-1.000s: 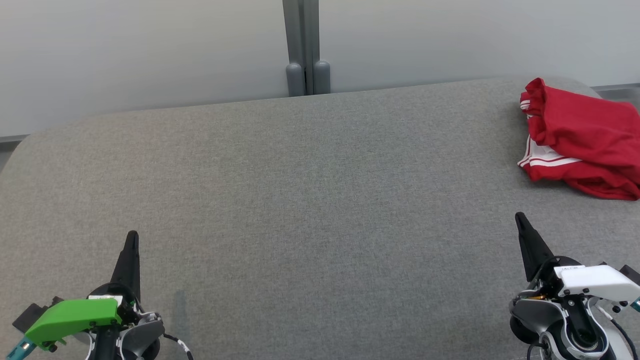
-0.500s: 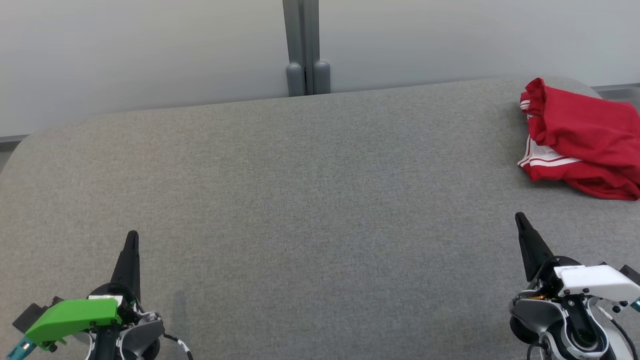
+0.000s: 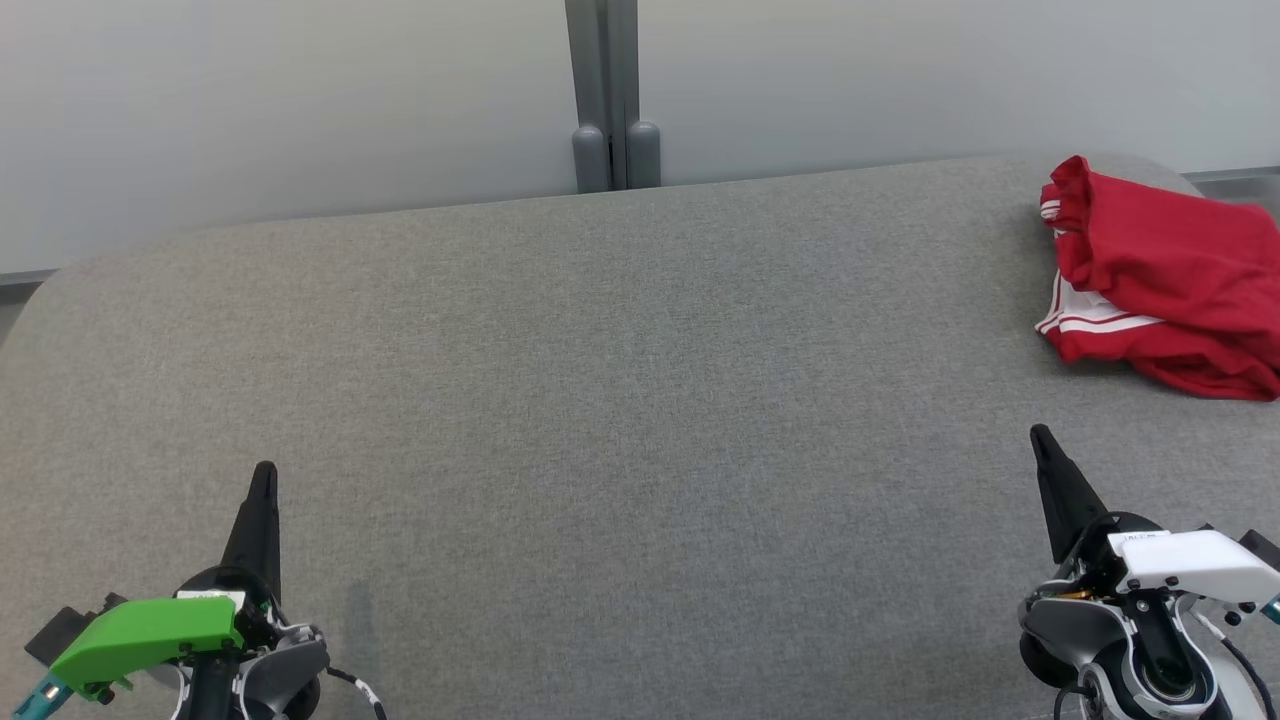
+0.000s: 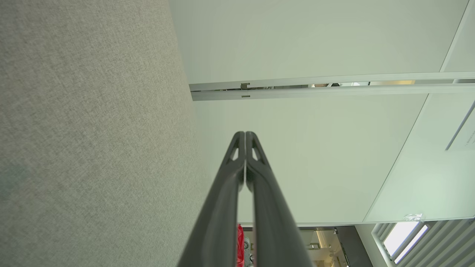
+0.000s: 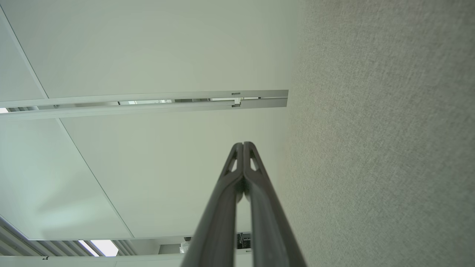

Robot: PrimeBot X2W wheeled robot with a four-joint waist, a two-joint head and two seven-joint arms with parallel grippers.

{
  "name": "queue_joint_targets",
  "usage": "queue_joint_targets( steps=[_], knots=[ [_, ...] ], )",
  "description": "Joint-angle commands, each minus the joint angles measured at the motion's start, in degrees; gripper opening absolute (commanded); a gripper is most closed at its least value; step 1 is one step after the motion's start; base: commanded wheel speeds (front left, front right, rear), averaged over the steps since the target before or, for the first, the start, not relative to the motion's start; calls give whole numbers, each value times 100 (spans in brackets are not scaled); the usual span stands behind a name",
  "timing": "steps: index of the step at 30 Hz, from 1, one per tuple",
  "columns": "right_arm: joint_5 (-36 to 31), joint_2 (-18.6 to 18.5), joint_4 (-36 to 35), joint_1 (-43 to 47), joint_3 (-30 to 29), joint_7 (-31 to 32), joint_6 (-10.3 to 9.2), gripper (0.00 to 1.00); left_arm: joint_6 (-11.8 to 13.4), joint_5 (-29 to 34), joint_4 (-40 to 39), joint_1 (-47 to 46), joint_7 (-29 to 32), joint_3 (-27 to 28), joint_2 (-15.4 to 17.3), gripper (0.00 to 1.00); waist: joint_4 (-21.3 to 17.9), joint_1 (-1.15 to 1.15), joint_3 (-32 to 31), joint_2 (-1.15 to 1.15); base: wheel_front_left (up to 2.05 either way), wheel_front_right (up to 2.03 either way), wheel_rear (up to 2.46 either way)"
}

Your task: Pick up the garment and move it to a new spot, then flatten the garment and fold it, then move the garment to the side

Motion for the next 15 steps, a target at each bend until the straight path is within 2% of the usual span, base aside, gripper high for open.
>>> queue_joint_targets(
  steps=[1,15],
  knots=[
    [38,-5,10,-26,-3,21,2,0,-39,-17,-14,-55,17,13,11,0,0,0,0,0,0,0,0],
    [39,-5,10,-26,-2,20,2,0,-39,-17,-14,-55,17,13,11,0,0,0,0,0,0,0,0]
  ],
)
